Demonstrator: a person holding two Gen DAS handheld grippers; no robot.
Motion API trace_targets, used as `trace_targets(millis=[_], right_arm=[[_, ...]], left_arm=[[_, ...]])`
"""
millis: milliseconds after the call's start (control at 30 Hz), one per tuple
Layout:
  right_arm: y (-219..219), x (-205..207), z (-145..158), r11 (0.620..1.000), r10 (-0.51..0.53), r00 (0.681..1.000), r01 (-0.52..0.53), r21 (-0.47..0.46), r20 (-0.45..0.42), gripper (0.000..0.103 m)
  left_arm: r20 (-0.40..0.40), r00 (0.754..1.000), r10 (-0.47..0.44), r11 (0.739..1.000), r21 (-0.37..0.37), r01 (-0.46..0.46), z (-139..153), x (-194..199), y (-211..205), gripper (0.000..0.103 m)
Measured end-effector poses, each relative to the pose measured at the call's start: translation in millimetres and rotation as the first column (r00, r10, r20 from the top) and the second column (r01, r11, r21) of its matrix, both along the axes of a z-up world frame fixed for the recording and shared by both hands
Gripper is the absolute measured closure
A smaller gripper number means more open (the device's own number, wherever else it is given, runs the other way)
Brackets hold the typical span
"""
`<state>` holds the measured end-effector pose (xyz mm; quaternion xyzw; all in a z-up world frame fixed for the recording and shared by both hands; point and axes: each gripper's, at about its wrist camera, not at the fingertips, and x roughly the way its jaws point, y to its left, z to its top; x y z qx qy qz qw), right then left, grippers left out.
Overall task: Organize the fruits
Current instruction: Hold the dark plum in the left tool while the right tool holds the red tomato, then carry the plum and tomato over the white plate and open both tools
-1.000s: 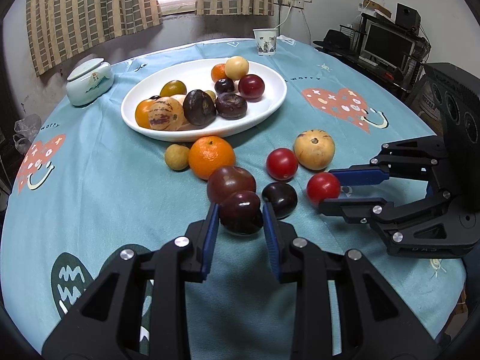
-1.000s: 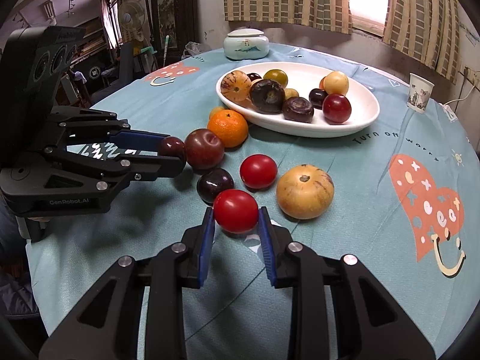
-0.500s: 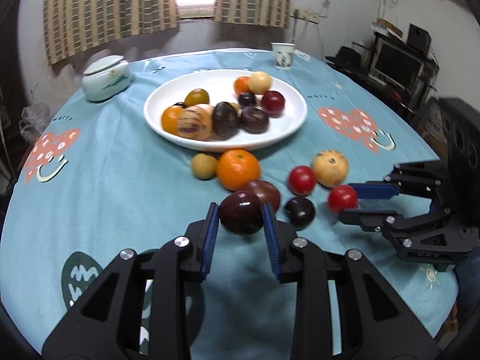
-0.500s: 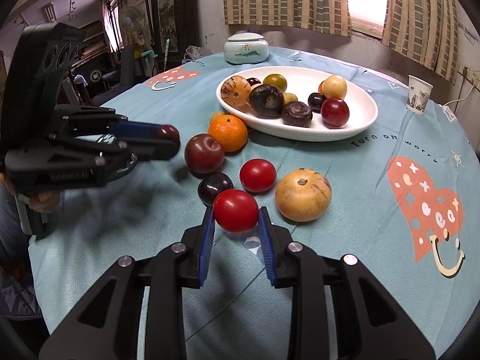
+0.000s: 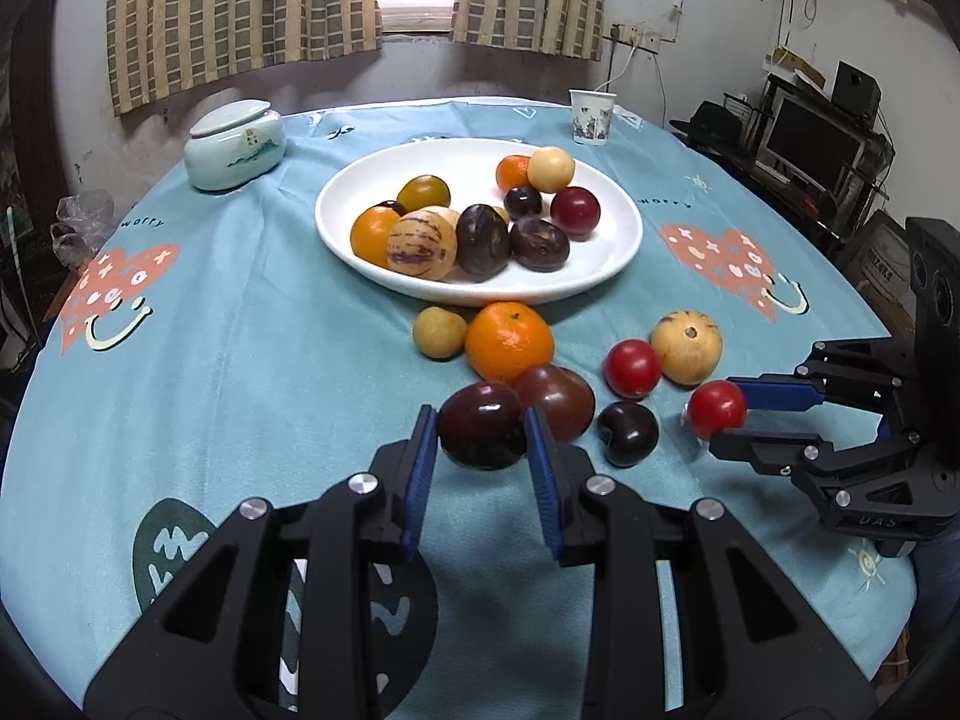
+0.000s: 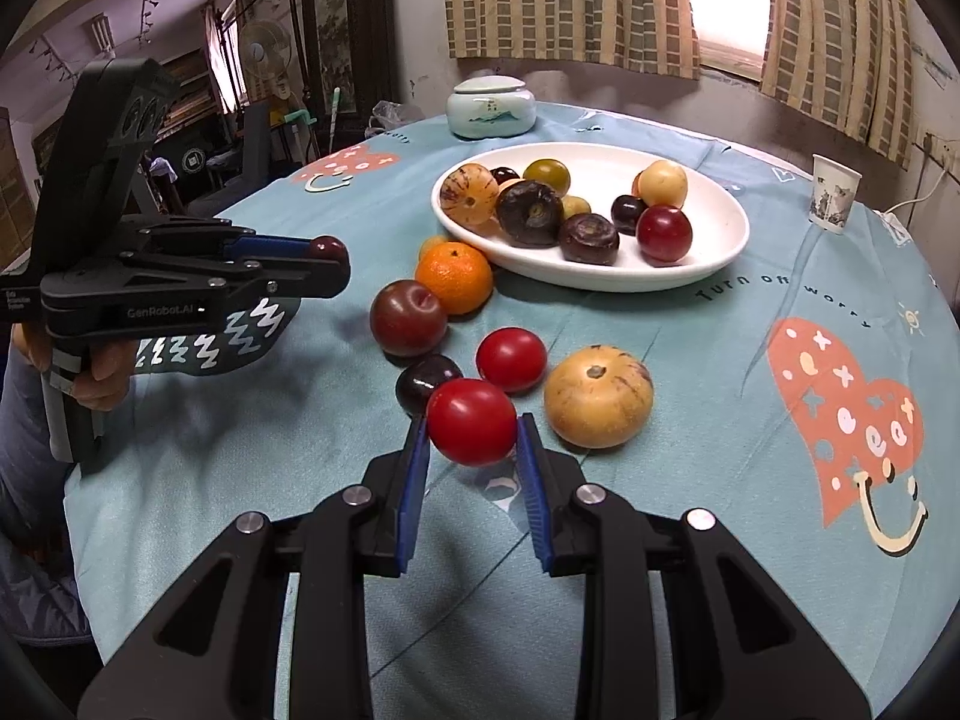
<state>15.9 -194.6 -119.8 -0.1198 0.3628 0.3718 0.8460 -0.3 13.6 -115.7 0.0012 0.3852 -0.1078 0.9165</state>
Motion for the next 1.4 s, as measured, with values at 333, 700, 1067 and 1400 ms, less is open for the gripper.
trace_targets(millis=[333, 700, 1067, 1400], right_arm=[[-1.3, -0.6, 0.0, 1.0, -0.002, 1.0, 0.002, 0.002, 0.0, 0.073], [0.4, -0.9, -1.6, 1.0, 0.003, 1.0, -0.003, -0.005, -0.003, 0.073], [1.7, -1.0, -3.2, 1.0, 0.013, 1.0, -0.013, -0.008, -0.009, 0.073], [2.2, -1.0, -4.3, 1.0, 0.017, 1.0, -0.017, -0.007, -0.015, 0.072]], left_arm=[[0.001, 1.0, 0.014, 1.0, -0.007, -0.014, 0.7, 1.0, 5.0, 0.072], [-0.002, 1.0, 0.011, 1.0, -0.002, -0.011, -0.6, 1.2, 4.2, 0.072], [-0.004, 1.0, 0.008, 1.0, 0.004, -0.008, -3.1, 1.0, 1.1, 0.072], [0.001, 1.0, -0.002, 1.0, 0.001, 0.002, -2.6, 0.1, -1.1, 0.072]])
